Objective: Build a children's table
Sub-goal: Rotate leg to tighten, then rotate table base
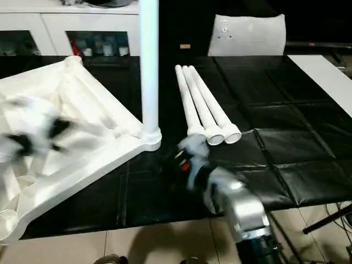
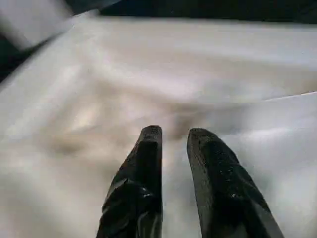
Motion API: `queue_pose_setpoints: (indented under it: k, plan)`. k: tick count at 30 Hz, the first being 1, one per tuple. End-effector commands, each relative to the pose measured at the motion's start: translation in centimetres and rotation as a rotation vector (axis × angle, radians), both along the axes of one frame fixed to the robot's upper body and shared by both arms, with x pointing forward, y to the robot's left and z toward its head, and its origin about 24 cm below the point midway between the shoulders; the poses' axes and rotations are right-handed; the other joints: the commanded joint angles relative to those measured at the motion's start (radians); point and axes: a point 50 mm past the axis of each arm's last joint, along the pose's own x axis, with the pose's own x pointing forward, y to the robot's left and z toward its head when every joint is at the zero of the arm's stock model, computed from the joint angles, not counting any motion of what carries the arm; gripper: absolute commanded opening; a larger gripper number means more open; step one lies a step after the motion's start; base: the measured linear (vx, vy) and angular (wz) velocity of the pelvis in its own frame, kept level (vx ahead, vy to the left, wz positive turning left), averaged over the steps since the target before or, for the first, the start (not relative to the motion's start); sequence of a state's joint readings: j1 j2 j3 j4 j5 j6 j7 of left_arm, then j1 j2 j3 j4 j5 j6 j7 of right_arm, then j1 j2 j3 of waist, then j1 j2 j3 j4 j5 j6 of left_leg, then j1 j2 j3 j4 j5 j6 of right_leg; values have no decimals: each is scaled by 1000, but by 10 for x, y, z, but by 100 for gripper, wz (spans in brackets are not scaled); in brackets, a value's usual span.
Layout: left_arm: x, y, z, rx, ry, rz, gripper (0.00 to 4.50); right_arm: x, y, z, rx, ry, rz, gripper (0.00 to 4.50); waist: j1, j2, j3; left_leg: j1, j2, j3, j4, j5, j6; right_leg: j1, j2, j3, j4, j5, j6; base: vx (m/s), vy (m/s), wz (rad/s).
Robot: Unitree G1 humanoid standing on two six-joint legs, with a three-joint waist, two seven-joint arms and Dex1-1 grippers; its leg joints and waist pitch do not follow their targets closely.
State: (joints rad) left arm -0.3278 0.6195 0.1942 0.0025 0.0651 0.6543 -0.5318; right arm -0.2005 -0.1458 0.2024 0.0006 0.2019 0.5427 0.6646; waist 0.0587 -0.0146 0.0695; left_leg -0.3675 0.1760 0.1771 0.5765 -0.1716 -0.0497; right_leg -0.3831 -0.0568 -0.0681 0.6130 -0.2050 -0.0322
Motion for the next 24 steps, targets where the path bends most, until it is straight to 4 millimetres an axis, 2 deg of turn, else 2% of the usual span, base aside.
queue_pose_setpoints:
  k: [1, 3, 4, 5, 6, 7, 8, 9, 10, 11, 12, 13, 14, 16, 17, 20, 21, 22, 23, 24]
  plan:
    - [-2, 6, 2, 12, 4, 44, 99, 1, 3, 4, -16, -11, -6, 450, 3, 30, -67, 20, 57, -32, -70, -258, -24, 31, -83, 58, -75, -189, -168, 0, 0, 0]
    - [-9, 15, 1, 80, 35, 79, 99, 2, 6, 2, -41, -13, -24, 450, 6, 32, -67, 20, 58, -32, -70, -257, -30, 29, -83, 59, -71, -154, -175, 0, 0, 0]
    - [-17, 28, -2, 158, 74, 139, 99, 8, 11, -4, -78, -5, -68, 450, 6, 30, -67, 18, 56, -31, -72, -256, -29, 32, -82, 58, -70, -152, -174, 0, 0, 0]
    - [-20, 32, -2, 178, 84, 156, 65, 9, 12, -6, -87, -4, -81, 450, 6, 33, -69, 21, 59, -32, -70, -256, -35, 28, -86, 59, -68, -149, -179, 0, 0, 0]
    - [-23, 36, -2, 200, 89, 180, 65, 10, 15, -7, -90, 4, -85, 450, 0, 31, -67, 17, 55, -32, -72, -266, -38, 31, -85, 58, -70, -174, -174, 0, 0, 0]
    - [-25, 40, -2, 219, 95, 197, 65, 11, 18, -7, -91, 4, -77, 450, 0, 24, -65, 21, 55, -30, -71, -275, -36, 29, -86, 61, -76, -193, -171, 0, 0, 0]
    - [-29, 45, -4, 243, 114, 214, 58, 12, 22, -7, -93, 1, -67, 450, 4, 29, -65, 22, 56, -32, -71, -279, -37, 28, -88, 61, -76, -201, -171, 0, 0, 0]
    - [-33, 51, -5, 280, 136, 233, 41, 13, 28, -6, -84, 2, -59, 450, 3, 30, -64, 22, 56, -33, -72, -288, -37, 25, -86, 61, -74, -202, -169, 0, 0, 0]
    - [-33, 51, -5, 280, 136, 233, 41, 13, 28, -6, -84, 2, -59, 450, 2, 29, -64, 18, 55, -34, -74, -290, -37, 28, -86, 61, -74, -206, -165, 0, 0, 0]
    - [-35, 53, -6, 286, 149, 239, 19, 15, 31, -5, -85, -4, -55, 450, 3, 27, -64, 26, 58, -33, -74, -302, -39, 22, -86, 61, -77, -213, -162, 0, 0, 0]
    - [-38, 56, -8, 293, 166, 250, 16, 16, 34, -4, -85, -11, -51, 450, 5, 25, -63, 27, 58, -33, -73, -306, -40, 21, -86, 61, -76, -216, -164, 0, 0, 0]
    - [-41, 60, -9, 336, 192, 250, 5, 18, 37, -3, -85, -11, -52, 450, 5, 24, -62, 22, 57, -34, -76, -307, -42, 25, -87, 61, -75, -221, -162, 0, 0, 0]
    - [-43, 62, -11, 345, 209, 256, 5, 19, 39, -2, -87, -16, -49, 450, 6, 26, -63, 24, 58, -34, -76, -312, -43, 21, -88, 62, -75, -226, -160, 0, 0, 0]
    - [-46, 63, -13, 346, 226, 258, 5, 20, 42, -2, -87, -15, -47, 450, 5, 26, -63, 25, 58, -34, -76, -305, -46, 21, -87, 63, -74, -213, -159, 0, 0, 0]
    - [-47, 63, -17, 341, 246, 248, 5, 22, 43, -3, -90, -15, -45, 450, 6, 21, -64, 26, 59, -32, -76, -300, -45, 20, -88, 64, -75, -204, -159, 0, 0, 0]
    - [-51, 60, -25, 338, 288, 230, 5, 24, 47, -5, -95, -15, -30, 450, 7, 22, -65, 26, 58, -32, -77, -304, -52, 20, -87, 63, -71, -190, -162, 0, 0, 0]
    - [-52, 59, -26, 343, 301, 224, 5, 25, 47, -6, -94, -13, -31, 450, 8, 17, -62, 25, 59, -33, -78, -309, -50, 20, -89, 64, -72, -206, -160, 0, 0, 0]
    - [-56, 57, -31, 343, 339, 204, 5, 28, 50, -7, -96, -8, -33, 450, 7, 18, -66, 25, 59, -34, -77, -312, -52, 22, -93, 64, -73, -210, -159, 0, 0, 0]
    - [-59, 55, -36, 314, 369, 188, 5, 31, 52, -8, -110, -12, -33, 450, 6, 11, -65, 25, 59, -34, -78, -305, -48, 22, -92, 64, -71, -220, -159, 0, 0, 0]
    - [-61, 53, -38, 285, 386, 178, 5, 33, 53, -8, -122, -19, -34, 450, 5, 17, -66, 27, 60, -35, -78, -313, -54, 19, -94, 65, -72, -224, -162, 0, 0, 0]
